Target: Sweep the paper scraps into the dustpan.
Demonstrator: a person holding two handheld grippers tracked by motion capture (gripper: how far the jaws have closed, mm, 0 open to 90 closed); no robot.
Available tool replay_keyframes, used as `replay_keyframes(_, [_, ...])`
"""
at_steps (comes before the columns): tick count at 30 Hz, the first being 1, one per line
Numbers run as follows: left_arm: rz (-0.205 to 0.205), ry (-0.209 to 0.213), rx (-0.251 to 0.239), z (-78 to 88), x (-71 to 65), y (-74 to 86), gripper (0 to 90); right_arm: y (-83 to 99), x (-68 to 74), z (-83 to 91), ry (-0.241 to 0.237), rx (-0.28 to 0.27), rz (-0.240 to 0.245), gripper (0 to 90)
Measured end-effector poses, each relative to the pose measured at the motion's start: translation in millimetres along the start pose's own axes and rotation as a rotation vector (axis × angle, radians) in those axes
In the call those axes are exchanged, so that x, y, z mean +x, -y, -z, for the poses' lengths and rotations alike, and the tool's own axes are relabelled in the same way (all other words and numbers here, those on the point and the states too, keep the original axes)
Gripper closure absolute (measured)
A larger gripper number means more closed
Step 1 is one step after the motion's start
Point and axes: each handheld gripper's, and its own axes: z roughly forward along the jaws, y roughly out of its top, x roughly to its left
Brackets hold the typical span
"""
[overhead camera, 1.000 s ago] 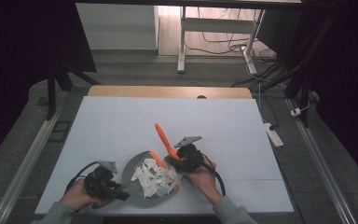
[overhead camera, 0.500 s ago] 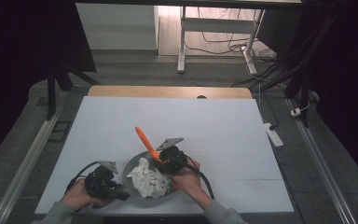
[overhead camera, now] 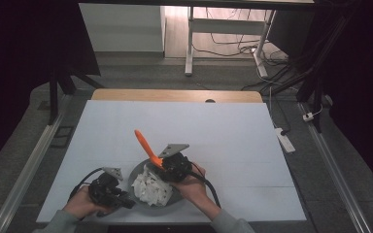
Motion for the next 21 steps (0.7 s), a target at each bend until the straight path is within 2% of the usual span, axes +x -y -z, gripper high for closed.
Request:
replay_keyframes(5, [0.000,0.000,0.001,-0.1,0.2,0.1,61.8,-1.5,-14.7,16.6,0.029,-0.047,-0.024,71.5])
replay_keyframes(7, [0.002,0.000,0.000,-0.2,0.1,0.2,61.8,0.4,-24.6,19.2,0.066,-0.052,-0.020,71.5])
replay_keyframes(10, [0.002,-0.001,0.001,-0.4,0.1,0.2,61.8,9.2,-44.4,16.3,0.103,-0.030,-0.069,71.5])
replay_keyframes(13, [0.001,-0.002,0.001,-0.8,0.3,0.1,61.8,17.8,-57.8,10.9,0.144,0.007,-0.087,71.5])
replay_keyframes(18, [0.002,-0.004,0.000,-1.3,0.3,0.3,61.9,26.6,-69.2,3.4,0.193,0.060,-0.092,71.6])
replay_keyframes(21, [0.004,-0.006,-0.003,-1.2,0.3,0.5,61.9,30.2,-70.7,0.3,0.184,0.079,-0.109,71.6])
